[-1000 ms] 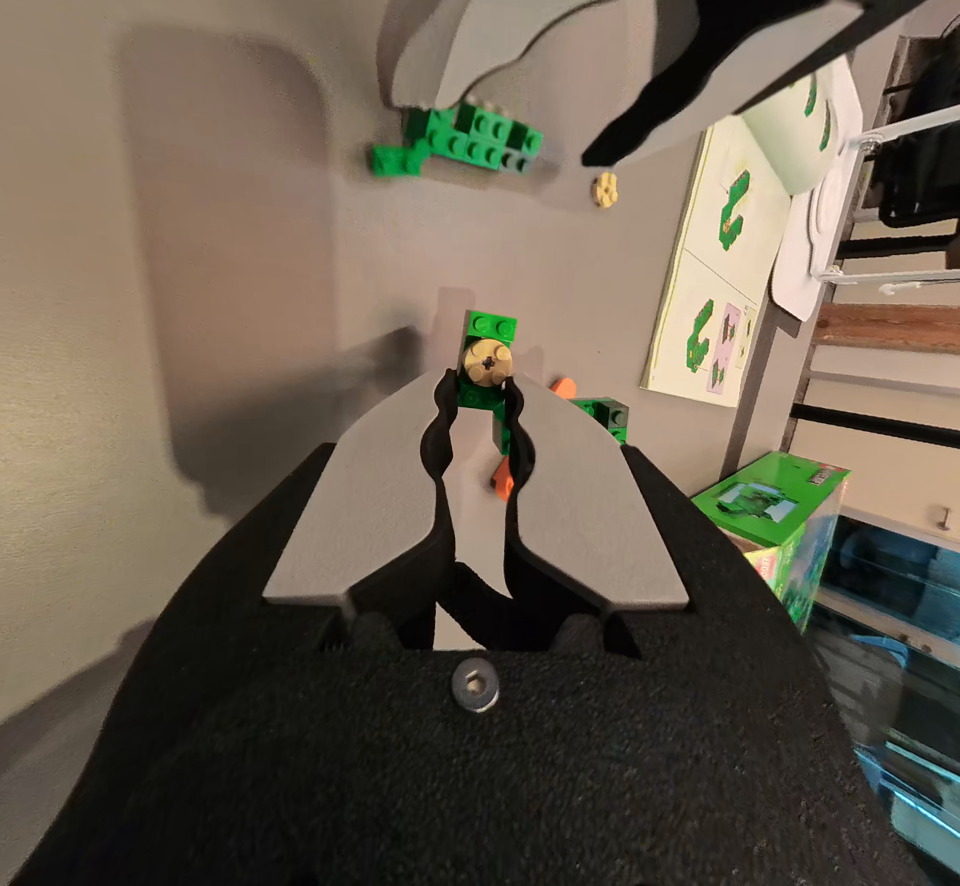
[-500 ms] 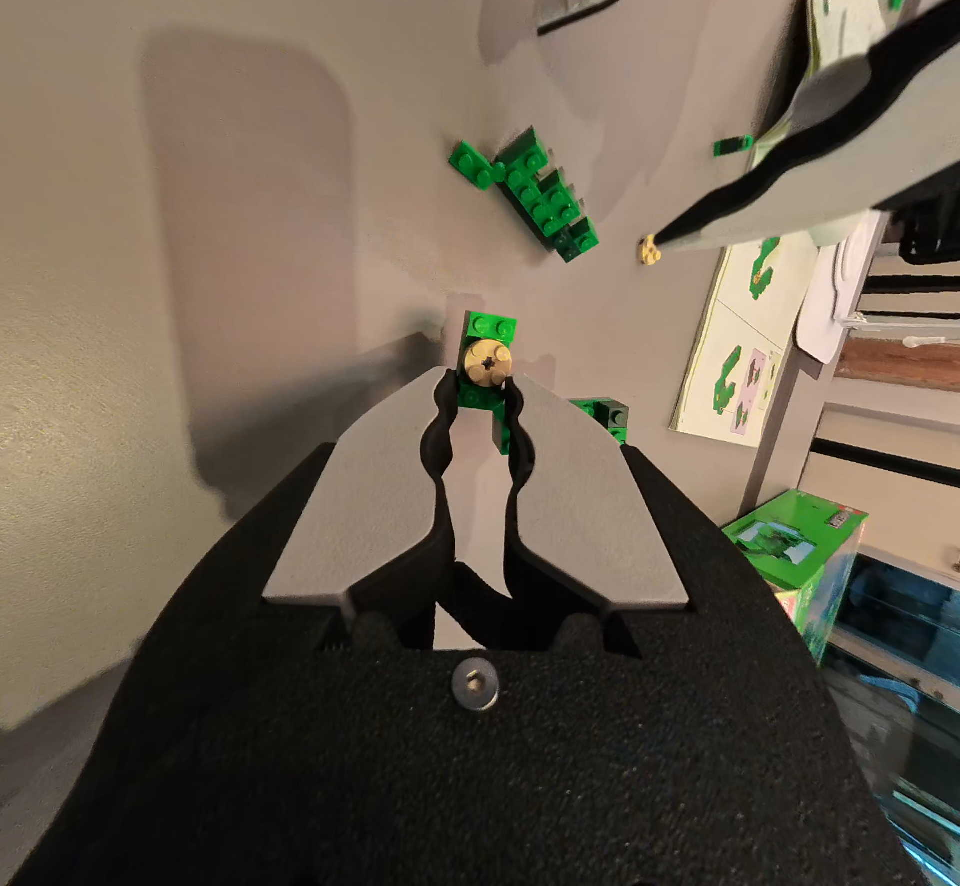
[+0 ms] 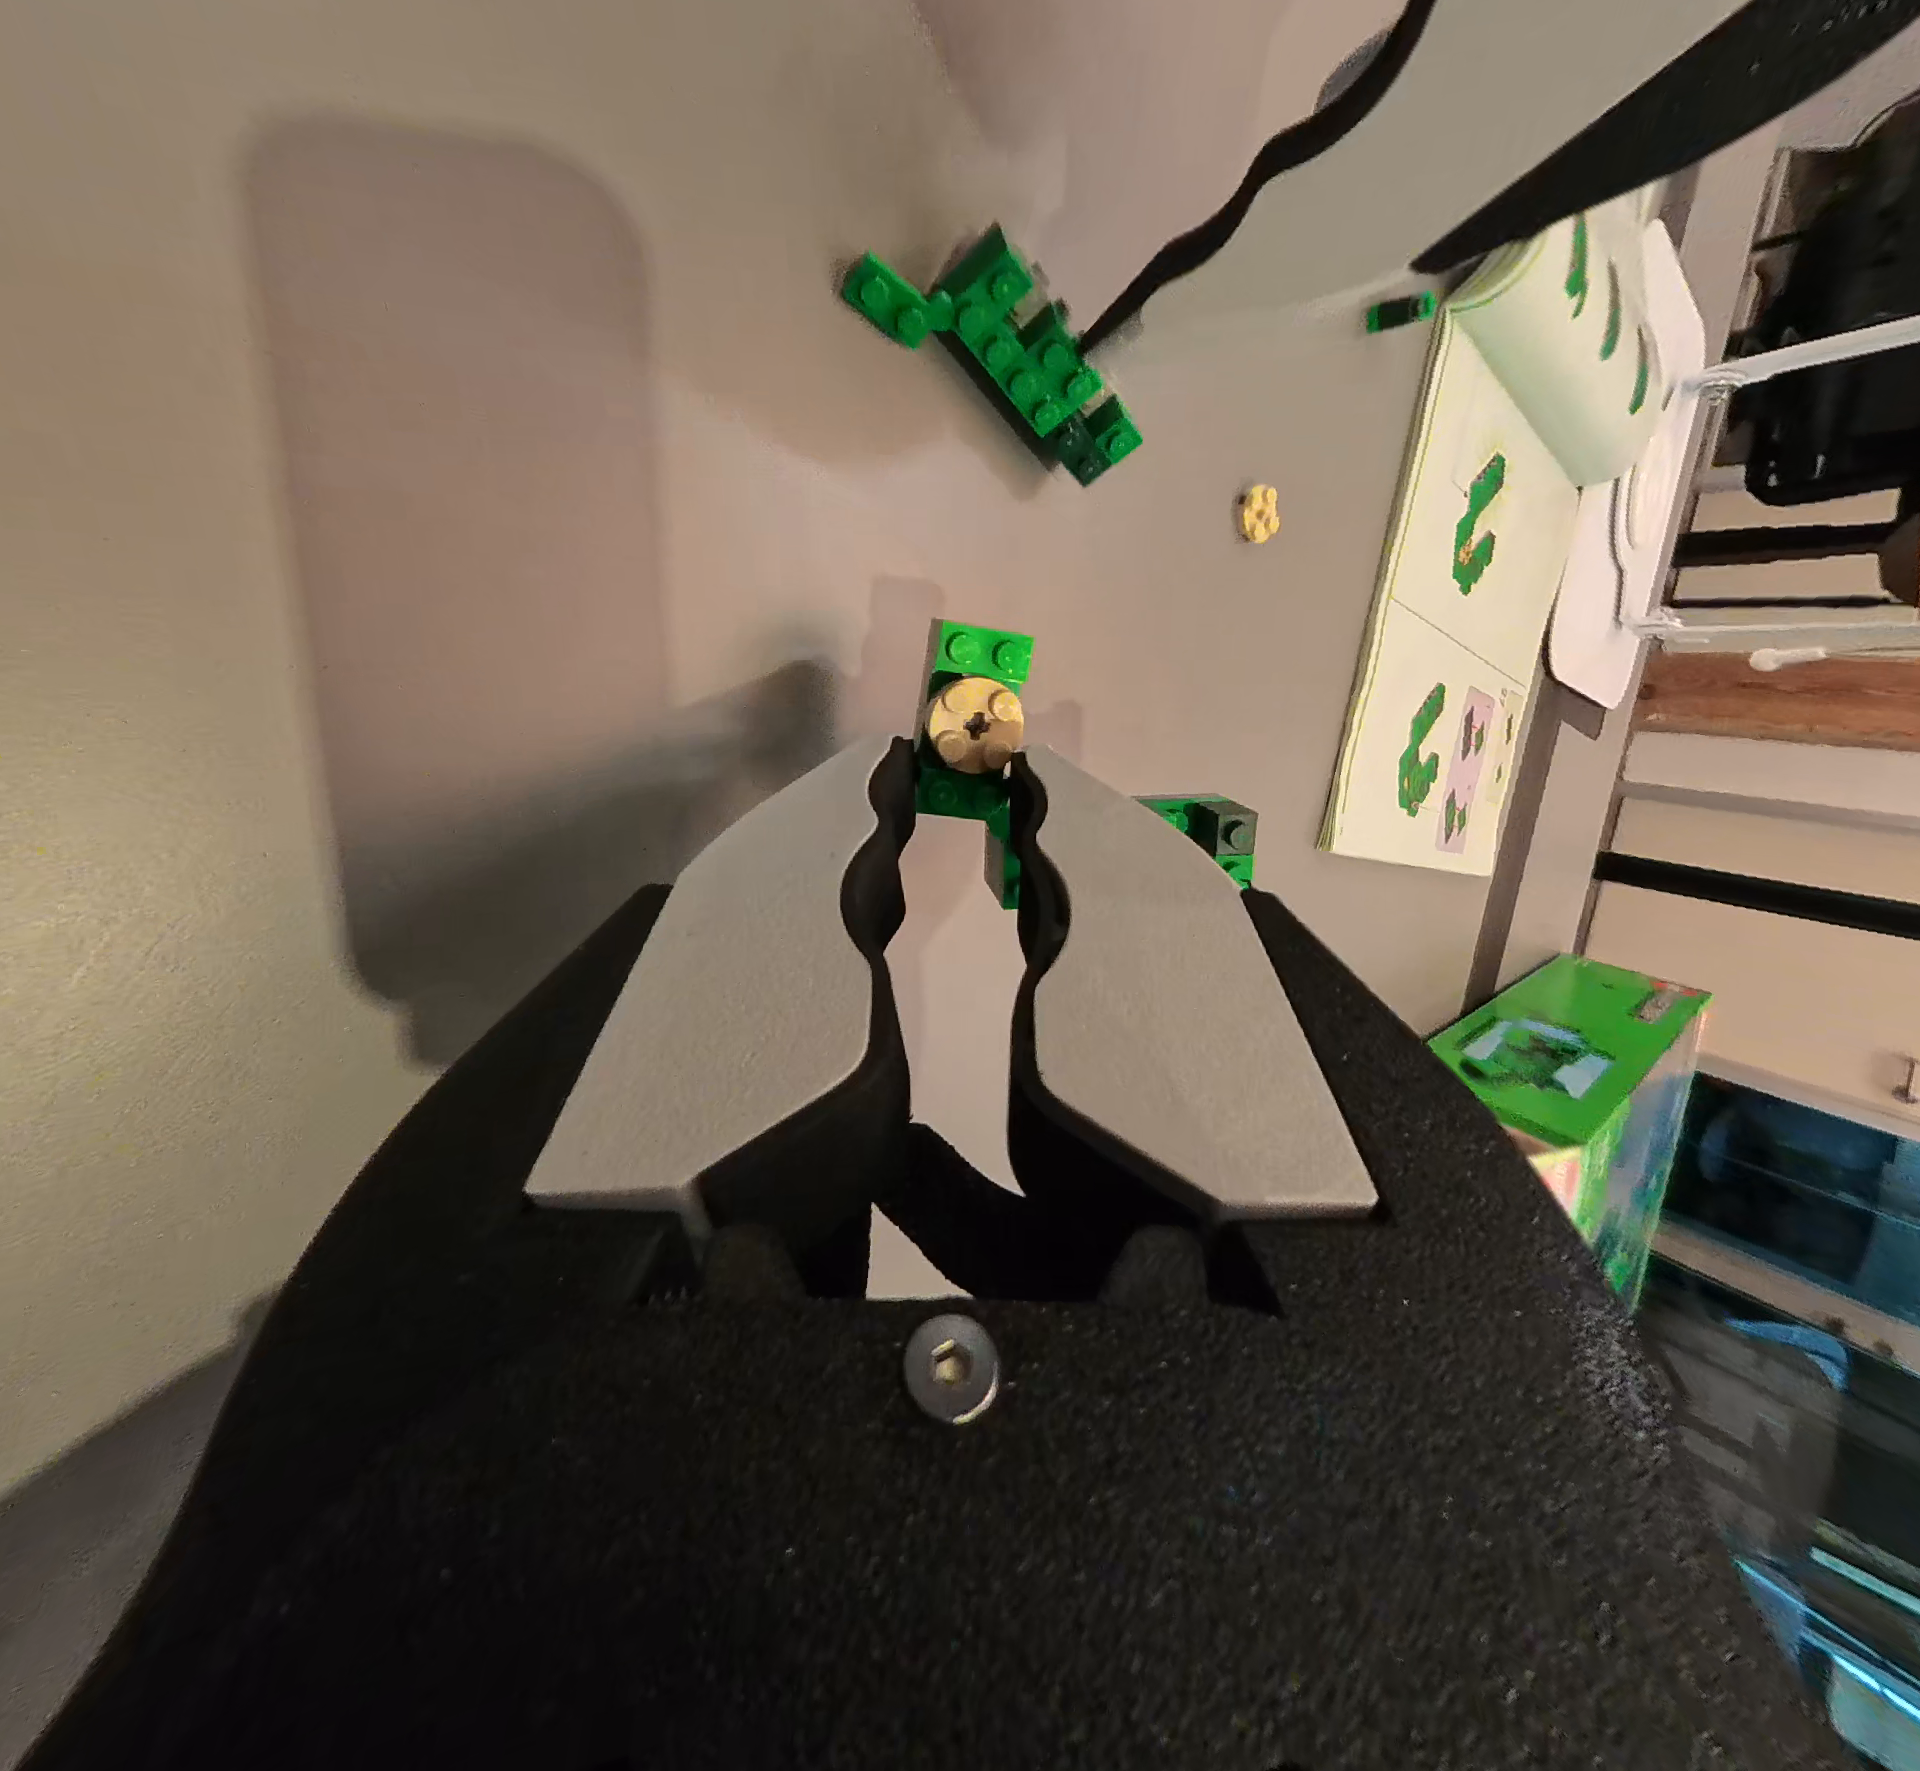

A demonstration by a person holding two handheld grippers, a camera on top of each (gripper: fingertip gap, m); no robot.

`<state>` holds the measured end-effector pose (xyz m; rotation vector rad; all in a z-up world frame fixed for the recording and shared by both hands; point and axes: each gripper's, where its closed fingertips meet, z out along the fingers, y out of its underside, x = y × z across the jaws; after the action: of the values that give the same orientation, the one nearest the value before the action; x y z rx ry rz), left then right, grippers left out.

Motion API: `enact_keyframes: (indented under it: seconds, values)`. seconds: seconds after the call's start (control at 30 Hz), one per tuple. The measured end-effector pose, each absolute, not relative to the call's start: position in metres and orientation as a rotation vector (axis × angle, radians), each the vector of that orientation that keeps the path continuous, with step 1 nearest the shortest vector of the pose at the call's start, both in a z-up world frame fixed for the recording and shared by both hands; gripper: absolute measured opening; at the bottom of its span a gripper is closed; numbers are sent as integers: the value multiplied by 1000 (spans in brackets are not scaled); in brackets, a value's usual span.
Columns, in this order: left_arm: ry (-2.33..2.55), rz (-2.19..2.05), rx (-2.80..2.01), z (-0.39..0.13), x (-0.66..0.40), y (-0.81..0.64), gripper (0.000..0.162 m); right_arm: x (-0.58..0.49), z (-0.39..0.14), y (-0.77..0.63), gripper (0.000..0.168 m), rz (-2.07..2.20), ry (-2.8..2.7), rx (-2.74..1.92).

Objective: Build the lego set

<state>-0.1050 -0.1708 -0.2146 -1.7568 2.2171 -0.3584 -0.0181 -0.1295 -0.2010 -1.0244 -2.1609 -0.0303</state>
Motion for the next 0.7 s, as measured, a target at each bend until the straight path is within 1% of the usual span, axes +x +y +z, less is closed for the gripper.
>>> enact_keyframes:
  seconds: [0.03, 0.23, 0.43, 0.57, 0.7]
  values:
    - [2201, -364, -1772, -215, -108, -172, 66, -20, -202, -129, 17, -35, -2165, -1019]
    - [2113, -340, -1785, -208, -112, -163, 65, -32, -208, -134, 17, -21, -2175, -992]
    - [2232, -253, -1693, -213, -109, -149, 76, -30, -214, -137, 17, -11, -2210, -975]
    - [2354, -275, -1647, -217, -104, -152, 75, -31, -213, -140, 17, -7, -2219, -960]
    - [2430, -204, -1730, -227, -116, -155, 67, -38, -209, -140, 17, -12, -2178, -982]
